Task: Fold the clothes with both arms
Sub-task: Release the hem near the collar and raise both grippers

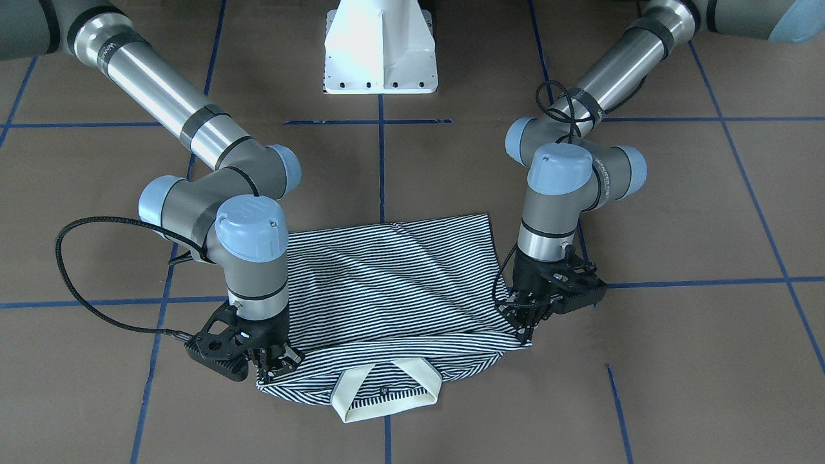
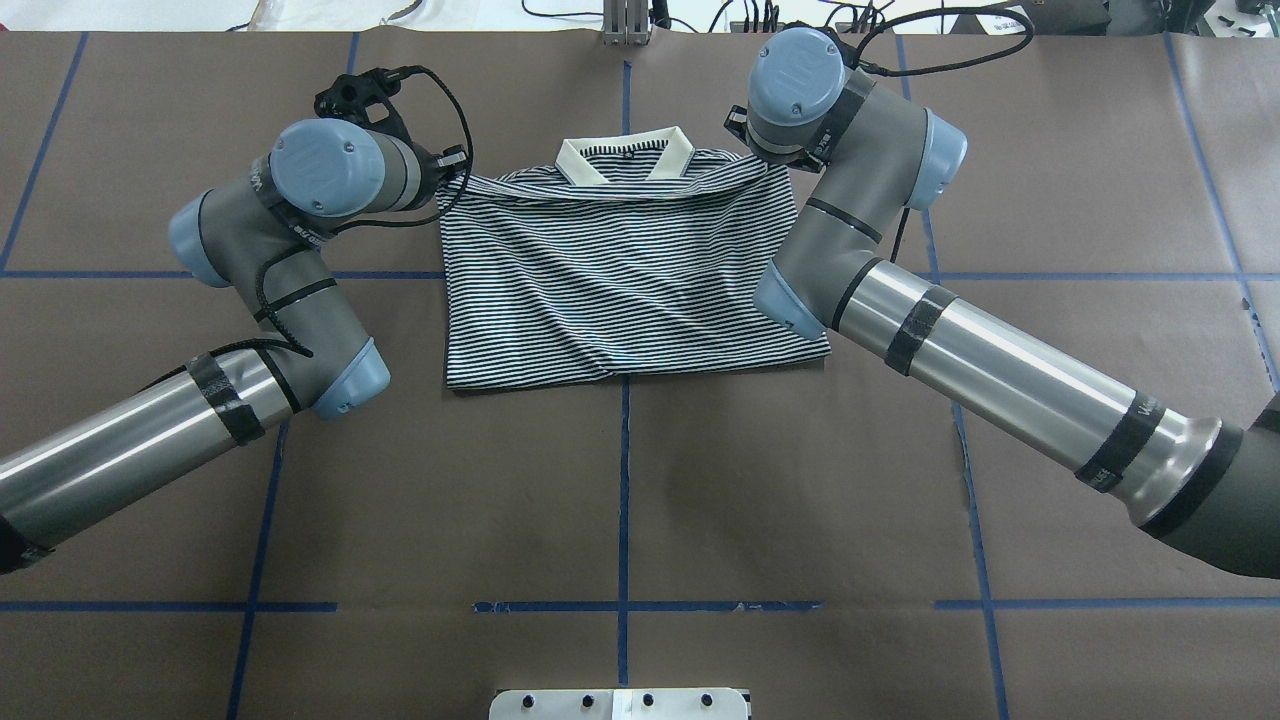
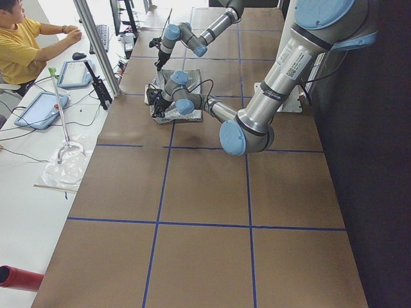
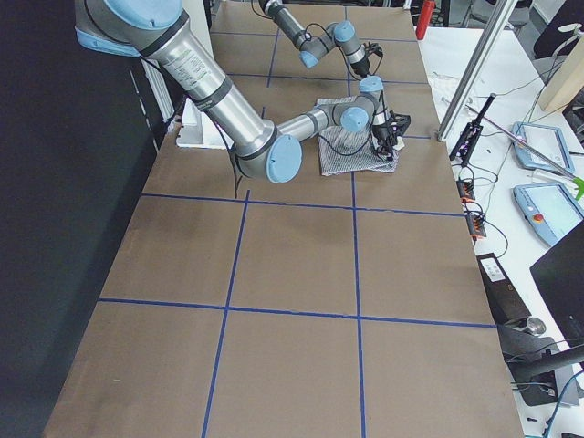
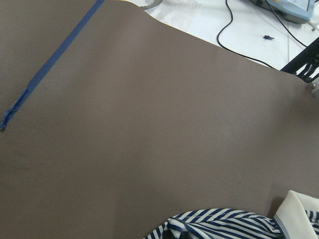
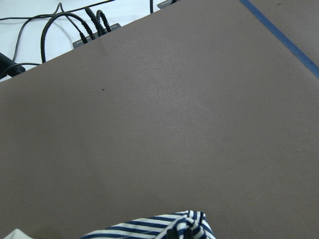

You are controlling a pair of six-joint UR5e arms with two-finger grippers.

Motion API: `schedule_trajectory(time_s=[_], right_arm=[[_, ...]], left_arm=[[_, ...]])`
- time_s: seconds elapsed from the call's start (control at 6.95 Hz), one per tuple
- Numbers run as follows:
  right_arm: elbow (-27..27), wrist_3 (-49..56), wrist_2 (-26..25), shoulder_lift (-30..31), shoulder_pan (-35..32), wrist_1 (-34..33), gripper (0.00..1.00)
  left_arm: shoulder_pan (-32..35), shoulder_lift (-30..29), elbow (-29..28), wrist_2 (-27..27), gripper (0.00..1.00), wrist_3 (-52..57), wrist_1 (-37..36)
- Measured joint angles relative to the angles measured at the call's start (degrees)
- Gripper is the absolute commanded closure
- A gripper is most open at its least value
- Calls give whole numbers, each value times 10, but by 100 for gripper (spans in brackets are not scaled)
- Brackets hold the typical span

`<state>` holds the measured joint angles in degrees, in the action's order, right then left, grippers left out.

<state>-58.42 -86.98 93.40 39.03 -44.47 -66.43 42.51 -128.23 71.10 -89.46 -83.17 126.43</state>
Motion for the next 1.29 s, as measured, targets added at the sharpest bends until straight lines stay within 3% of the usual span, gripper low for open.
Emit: schedule_trajectory(time_s=[0.29,0.58,1.15,1.29], right_arm=[[9,0,-1,0,5,6,56],[5,0,0,2,12,9,53],[-100,-2,68,48,-9,6,49],[-126,-3,85,63,-16,5,40]], left_arm=[[0,7,-1,1,77,22,14],[2,9,-2,1,60,25,27],[6,34,3,-8,50,11,120],[6,36,8,-16,50,2,126]])
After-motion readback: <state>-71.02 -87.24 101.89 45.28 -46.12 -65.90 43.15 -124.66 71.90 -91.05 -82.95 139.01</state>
